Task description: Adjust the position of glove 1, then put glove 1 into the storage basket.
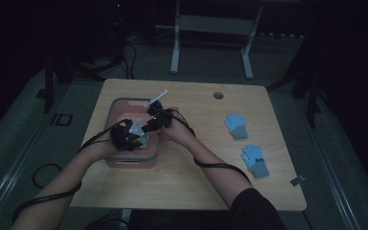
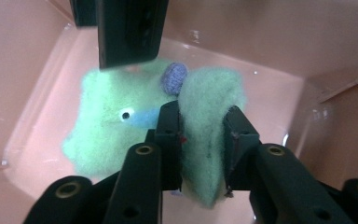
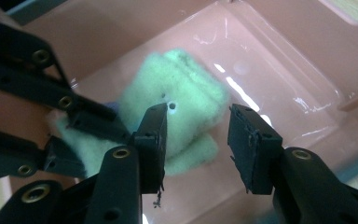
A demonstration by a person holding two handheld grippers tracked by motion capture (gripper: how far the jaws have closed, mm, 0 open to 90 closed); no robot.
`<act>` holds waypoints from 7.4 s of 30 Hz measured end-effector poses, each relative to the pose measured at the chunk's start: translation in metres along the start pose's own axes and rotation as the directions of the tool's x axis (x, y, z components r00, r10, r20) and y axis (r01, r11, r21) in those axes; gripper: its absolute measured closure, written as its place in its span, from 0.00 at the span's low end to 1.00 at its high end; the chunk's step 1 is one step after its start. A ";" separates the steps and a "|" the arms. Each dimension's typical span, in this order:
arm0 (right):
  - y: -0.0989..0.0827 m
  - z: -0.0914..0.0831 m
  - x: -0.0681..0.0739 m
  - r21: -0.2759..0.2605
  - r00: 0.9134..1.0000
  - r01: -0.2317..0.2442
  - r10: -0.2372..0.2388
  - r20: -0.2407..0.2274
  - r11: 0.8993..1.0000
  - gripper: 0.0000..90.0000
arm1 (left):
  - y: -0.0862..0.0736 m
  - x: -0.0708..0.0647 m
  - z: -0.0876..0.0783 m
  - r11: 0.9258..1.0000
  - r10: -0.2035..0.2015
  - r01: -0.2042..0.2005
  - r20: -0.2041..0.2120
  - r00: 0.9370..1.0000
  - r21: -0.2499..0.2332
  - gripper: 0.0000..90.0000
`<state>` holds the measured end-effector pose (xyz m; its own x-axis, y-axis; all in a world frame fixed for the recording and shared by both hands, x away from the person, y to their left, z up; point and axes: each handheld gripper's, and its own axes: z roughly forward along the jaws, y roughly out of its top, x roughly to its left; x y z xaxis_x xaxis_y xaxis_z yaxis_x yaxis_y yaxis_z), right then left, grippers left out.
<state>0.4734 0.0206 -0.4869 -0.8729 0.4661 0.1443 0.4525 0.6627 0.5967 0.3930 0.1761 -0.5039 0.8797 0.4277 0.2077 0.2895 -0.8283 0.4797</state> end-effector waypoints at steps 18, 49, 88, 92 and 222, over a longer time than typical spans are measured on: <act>-0.035 -0.072 0.005 -0.133 0.998 0.038 -0.045 -0.052 0.990 0.55 | 0.014 -0.011 -0.027 0.986 -0.125 0.123 -0.008 0.992 -0.108 0.32; -0.139 -0.125 -0.035 -0.159 0.999 0.023 -0.028 -0.028 0.987 0.23 | 0.084 -0.074 -0.007 0.947 -0.098 0.126 0.108 0.989 -0.296 0.04; -0.249 -0.196 -0.076 -0.272 0.959 -0.091 0.158 0.235 0.958 0.43 | 0.066 -0.157 0.064 0.941 -0.075 0.119 0.148 0.986 -0.317 0.04; -0.251 -0.204 -0.089 -0.291 0.945 -0.113 0.194 0.265 0.950 0.47 | 0.064 -0.160 0.067 0.944 -0.079 0.122 0.150 0.986 -0.307 0.04; -0.227 -0.107 -0.018 -0.257 0.829 -0.395 0.463 0.314 0.882 0.79 | 0.051 -0.156 0.068 0.924 -0.101 0.143 0.135 0.986 -0.356 0.03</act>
<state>0.3663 -0.2013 -0.5406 -0.4571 0.8770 0.1479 0.6967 0.2497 0.6725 0.2962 0.0424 -0.5699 0.8886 0.4568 0.0415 0.2594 -0.5749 0.7760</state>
